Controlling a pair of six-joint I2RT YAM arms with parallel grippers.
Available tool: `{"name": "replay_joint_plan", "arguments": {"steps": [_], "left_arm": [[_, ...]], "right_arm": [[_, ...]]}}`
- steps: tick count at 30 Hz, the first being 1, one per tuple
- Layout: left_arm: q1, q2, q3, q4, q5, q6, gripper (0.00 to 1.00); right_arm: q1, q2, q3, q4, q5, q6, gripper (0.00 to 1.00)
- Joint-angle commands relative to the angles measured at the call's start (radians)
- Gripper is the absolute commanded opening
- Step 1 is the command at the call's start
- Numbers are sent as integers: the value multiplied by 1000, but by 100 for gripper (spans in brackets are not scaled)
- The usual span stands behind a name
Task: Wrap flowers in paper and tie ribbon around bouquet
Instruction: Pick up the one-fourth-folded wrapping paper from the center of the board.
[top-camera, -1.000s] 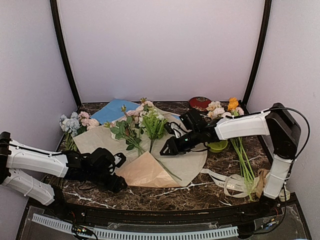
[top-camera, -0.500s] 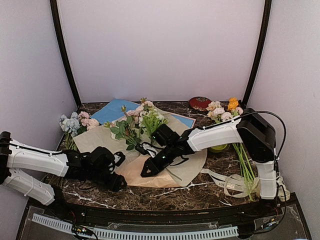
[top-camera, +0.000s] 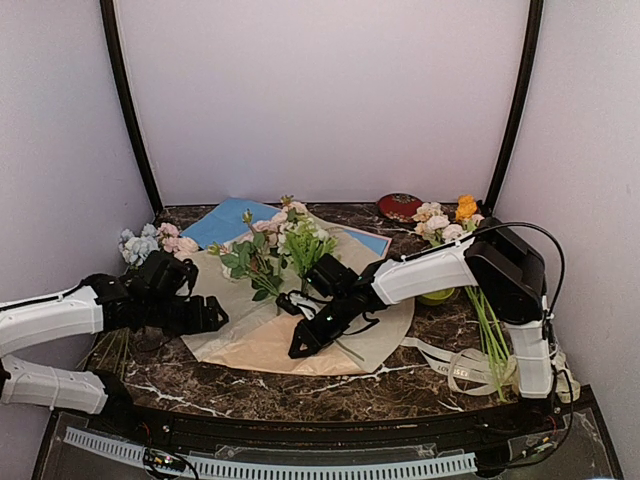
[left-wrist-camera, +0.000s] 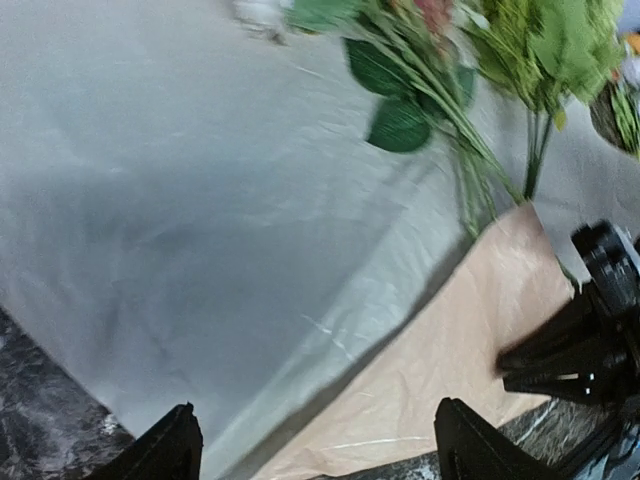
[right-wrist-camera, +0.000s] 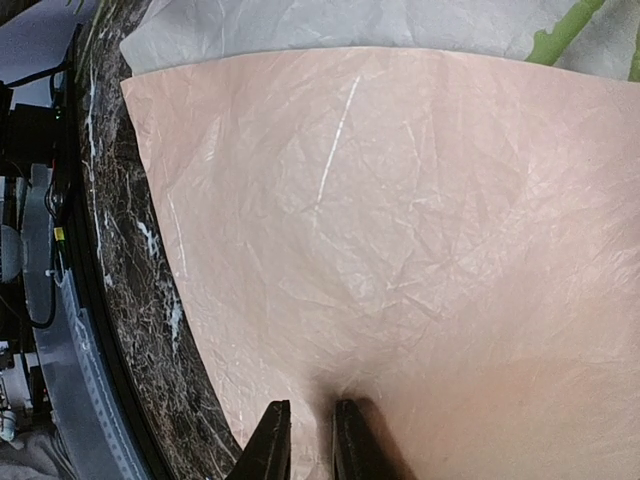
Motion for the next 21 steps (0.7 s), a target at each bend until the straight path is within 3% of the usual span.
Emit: {"name": "replay_joint_plan", "arguments": {"steps": [1,7,15,21], "left_arm": [[159,-143,-100,-155,-2,-191,83],[276,-276,-222,-94,-1,-259,86],[397,-183,-336,180,53,-290,86],[408,-57,-378,388,143,-273,85]], "right_arm": [[-4,13,-7,-2,26,10,16],[-4,8,-21,12,17,9,16],[-4,8,-22,14,11,-1,16],[-4,12,-14,8,8,0,16]]}}
